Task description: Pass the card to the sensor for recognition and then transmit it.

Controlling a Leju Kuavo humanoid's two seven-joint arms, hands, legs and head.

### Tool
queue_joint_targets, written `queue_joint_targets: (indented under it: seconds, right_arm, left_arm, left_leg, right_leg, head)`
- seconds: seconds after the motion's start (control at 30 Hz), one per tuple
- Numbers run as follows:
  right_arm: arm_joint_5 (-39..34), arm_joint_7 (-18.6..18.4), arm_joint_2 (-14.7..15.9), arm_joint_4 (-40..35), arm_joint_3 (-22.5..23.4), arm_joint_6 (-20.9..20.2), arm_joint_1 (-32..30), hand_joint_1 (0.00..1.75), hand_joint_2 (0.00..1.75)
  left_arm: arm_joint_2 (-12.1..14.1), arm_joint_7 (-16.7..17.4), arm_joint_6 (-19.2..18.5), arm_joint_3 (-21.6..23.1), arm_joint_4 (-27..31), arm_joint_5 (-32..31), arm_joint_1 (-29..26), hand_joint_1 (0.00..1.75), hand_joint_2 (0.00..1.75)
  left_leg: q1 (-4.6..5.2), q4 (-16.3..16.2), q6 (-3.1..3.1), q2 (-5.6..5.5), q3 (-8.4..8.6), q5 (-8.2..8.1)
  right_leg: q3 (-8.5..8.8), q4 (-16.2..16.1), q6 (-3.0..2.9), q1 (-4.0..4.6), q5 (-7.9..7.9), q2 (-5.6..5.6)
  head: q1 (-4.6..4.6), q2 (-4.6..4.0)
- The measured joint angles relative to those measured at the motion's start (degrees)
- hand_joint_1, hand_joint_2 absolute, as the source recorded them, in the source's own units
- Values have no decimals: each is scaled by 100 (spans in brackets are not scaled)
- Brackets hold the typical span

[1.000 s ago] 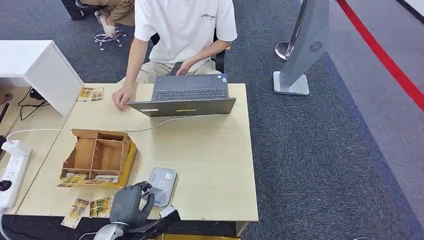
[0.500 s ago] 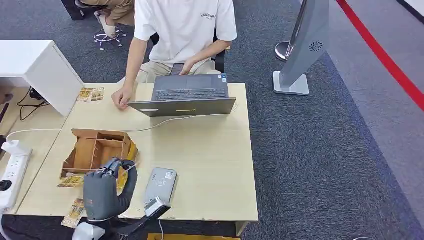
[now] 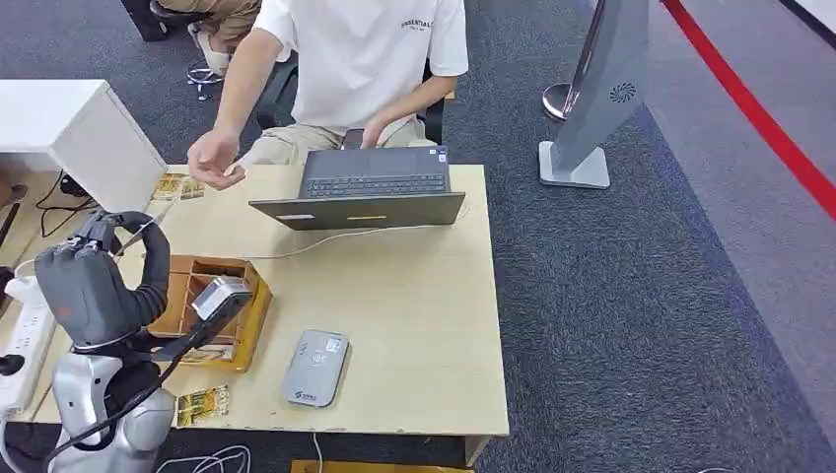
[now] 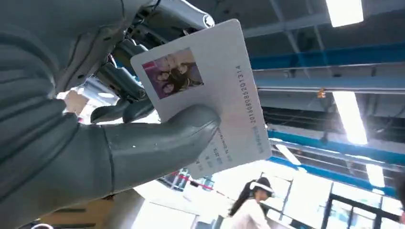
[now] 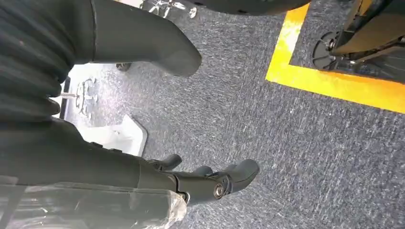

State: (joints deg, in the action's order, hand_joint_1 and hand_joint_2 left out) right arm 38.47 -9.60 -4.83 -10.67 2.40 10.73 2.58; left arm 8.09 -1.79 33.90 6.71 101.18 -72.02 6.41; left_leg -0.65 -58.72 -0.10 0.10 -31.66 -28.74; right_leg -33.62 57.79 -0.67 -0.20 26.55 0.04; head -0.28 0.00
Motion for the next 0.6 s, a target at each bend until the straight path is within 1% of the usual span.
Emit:
queue_joint_targets:
  seconds: [0.3,0.37,0.4,0.47,0.53,0.6]
  right_arm:
    - [4,0,0,0,-4,-2,6,0,175]
    - [68,-6,0,0,-20,-32,8,0,175]
    - [96,-28,0,0,-41,-65,15,0,175]
    - [160,-52,0,-2,-79,-129,53,0,175]
    - [195,-48,-4,-2,-90,-157,78,0,175]
    - [249,-52,-9,-2,-94,-157,83,0,175]
  left_arm:
    - [4,-24,2,-186,-136,-43,114,175,175]
    - [28,109,-56,-253,-252,-203,225,175,175]
    - [84,157,-92,-306,-464,-258,399,175,175]
    - [244,186,-96,-460,-1095,-256,872,175,175]
    - [426,135,27,-641,-1958,-225,1378,175,175]
    - [544,41,186,-759,-2642,-175,1735,175,175]
  left_leg:
    - [1,0,2,-1,-5,-3]
    - [1,0,2,-1,-4,-3]
    - [0,0,2,-5,-7,-1]
    - [0,0,-3,-7,-5,5]
    - [-2,0,-13,-5,-2,19]
    - [-5,1,-20,-3,-1,24]
  right_leg:
    - [-3,-2,4,-1,3,0]
    - [-6,-3,4,-1,3,-1]
    - [-5,-2,4,0,3,-9]
    - [-5,-1,-1,0,-1,-10]
    - [-6,5,-17,2,-12,-7]
    - [-6,9,-20,4,-14,-3]
  head:
    - [0,0]
    - [0,0]
    - [2,0]
    - [4,0]
    - [-2,0]
    - [-4,0]
